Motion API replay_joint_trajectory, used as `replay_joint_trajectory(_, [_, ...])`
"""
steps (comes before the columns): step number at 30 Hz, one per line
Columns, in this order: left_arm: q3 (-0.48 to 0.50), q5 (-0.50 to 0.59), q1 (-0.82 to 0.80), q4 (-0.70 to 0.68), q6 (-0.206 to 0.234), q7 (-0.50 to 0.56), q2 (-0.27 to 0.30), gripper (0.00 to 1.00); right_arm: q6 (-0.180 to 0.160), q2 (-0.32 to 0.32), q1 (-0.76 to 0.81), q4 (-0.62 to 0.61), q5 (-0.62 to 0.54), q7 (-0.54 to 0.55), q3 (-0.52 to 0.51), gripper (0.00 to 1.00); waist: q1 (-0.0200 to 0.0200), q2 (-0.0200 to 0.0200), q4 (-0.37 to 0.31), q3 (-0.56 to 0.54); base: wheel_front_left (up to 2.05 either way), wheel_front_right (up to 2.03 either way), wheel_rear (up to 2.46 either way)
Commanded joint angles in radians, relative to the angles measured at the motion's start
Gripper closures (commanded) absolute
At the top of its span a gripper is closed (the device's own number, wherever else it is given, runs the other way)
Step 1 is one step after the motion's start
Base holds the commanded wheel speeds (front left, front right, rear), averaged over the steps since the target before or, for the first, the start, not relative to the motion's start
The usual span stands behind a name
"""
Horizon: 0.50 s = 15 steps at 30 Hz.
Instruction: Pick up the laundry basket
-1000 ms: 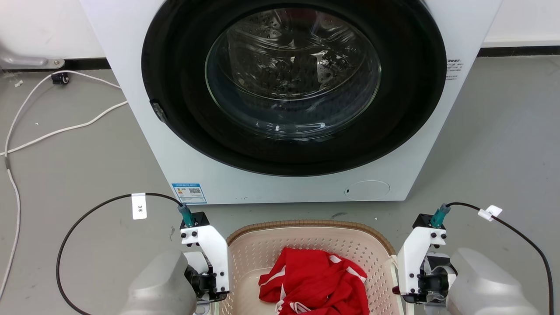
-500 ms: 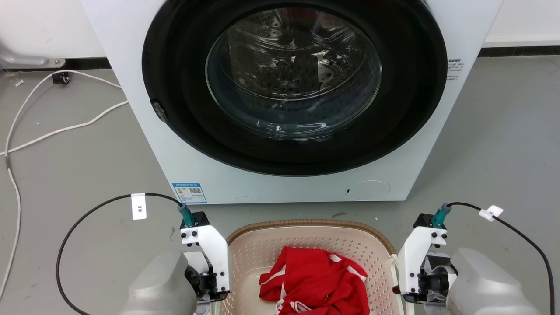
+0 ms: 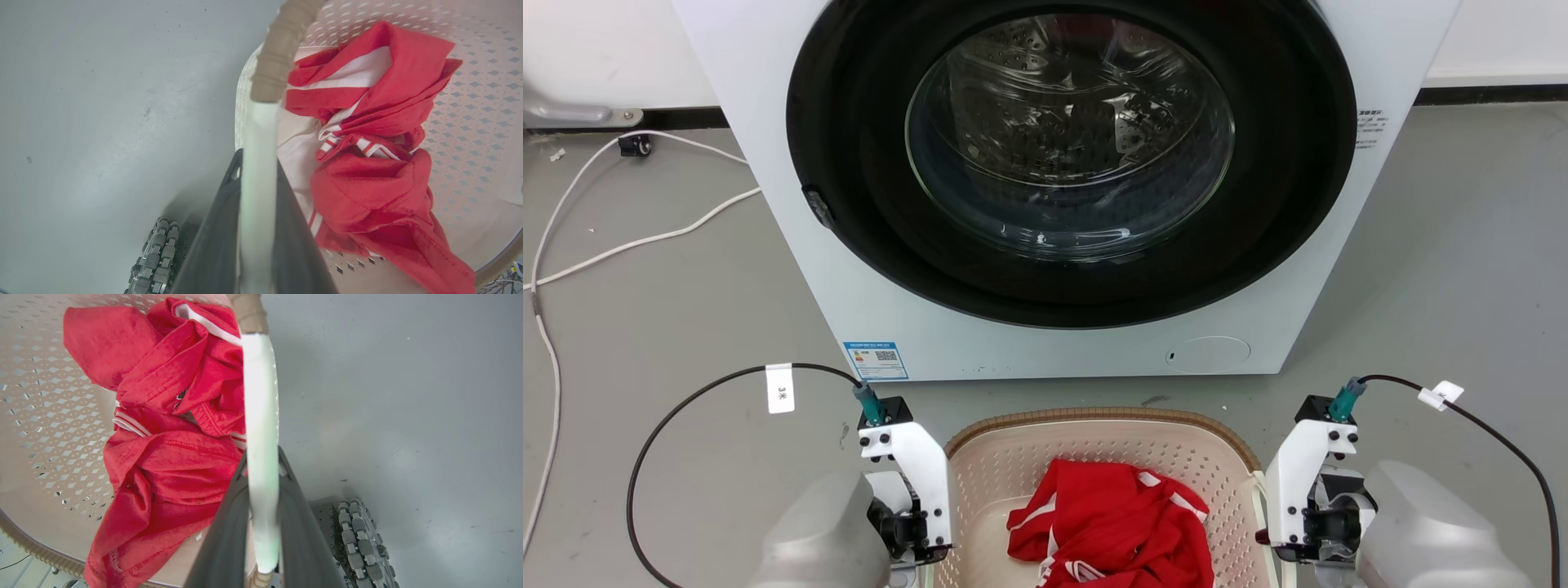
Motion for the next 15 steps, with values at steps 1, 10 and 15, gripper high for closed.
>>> replay_joint_trajectory(1, [0.002, -0.011, 0.010, -0.010, -0.004, -0.006, -0.021, 1.00, 0.003, 0.030, -0.010, -0.006, 0.009, -0.002, -0.002, 1.00, 0.0000, 0.0000, -0.001, 0.000, 0.00, 0.00, 0.00])
replay_joint_trajectory(10, [-0.003, -0.017, 0.013, -0.010, -0.001, -0.015, -0.022, 1.00, 0.003, 0.027, -0.011, -0.006, 0.007, -0.018, -0.005, 1.00, 0.0000, 0.0000, 0.001, 0.002, 0.00, 0.00, 0.00])
replay_joint_trajectory(15, [-0.003, -0.021, 0.012, -0.010, -0.005, -0.024, -0.017, 1.00, 0.003, 0.027, -0.013, -0.006, 0.009, -0.019, -0.007, 1.00, 0.0000, 0.0000, 0.001, 0.007, 0.00, 0.00, 0.00])
